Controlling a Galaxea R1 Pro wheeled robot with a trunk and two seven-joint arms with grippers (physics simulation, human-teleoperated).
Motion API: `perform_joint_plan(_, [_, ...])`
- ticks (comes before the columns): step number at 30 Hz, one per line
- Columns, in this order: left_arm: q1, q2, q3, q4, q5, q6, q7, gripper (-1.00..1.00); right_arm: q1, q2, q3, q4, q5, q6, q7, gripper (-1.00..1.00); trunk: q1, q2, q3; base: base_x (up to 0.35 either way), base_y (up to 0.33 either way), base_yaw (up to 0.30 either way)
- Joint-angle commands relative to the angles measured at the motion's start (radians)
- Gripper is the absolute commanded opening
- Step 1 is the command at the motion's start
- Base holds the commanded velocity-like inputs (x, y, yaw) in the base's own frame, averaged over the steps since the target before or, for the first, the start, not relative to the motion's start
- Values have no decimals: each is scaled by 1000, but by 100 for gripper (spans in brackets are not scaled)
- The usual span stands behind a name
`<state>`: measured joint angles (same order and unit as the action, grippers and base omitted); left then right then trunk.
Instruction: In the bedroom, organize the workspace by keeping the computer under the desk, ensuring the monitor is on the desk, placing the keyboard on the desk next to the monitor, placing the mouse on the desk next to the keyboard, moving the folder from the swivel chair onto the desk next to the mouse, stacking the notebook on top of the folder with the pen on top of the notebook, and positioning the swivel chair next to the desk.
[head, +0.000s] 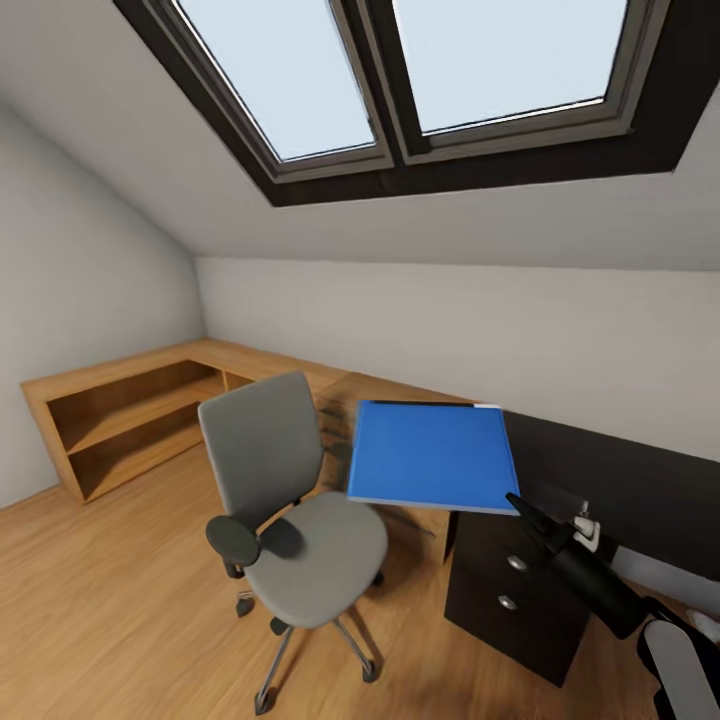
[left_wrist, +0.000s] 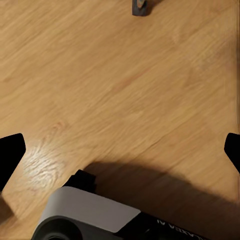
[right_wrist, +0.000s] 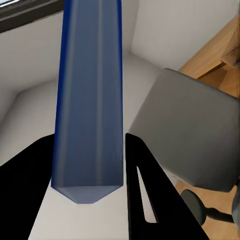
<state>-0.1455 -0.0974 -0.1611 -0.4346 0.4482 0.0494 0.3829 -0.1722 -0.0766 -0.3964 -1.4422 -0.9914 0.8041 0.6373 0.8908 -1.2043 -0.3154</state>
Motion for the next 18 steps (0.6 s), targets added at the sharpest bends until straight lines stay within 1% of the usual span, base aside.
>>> perform_joint_plan(1, [0, 1, -8, -3, 6, 4, 9, 100, -1, 0, -2, 0, -2, 6, 2, -100, 0, -1, 0, 0, 0, -195])
perform_joint_plan(6, [0, 2, -8, -3, 5, -2, 10, 100, -1, 1, -8, 0, 2, 1, 0, -100, 0, -1, 5, 0, 0, -196])
perform_joint_plan(13, [0, 2, -8, -3, 5, -3, 10, 100, -1, 1, -12, 2, 11, -35, -4, -100, 0, -1, 13, 0, 0, -204])
perform_joint_plan(18, [0, 1, -8, -3, 5, -3, 10, 100, -1, 1, -13, 21, 18, -44, -11, -100, 0, -1, 18, 0, 0, -221])
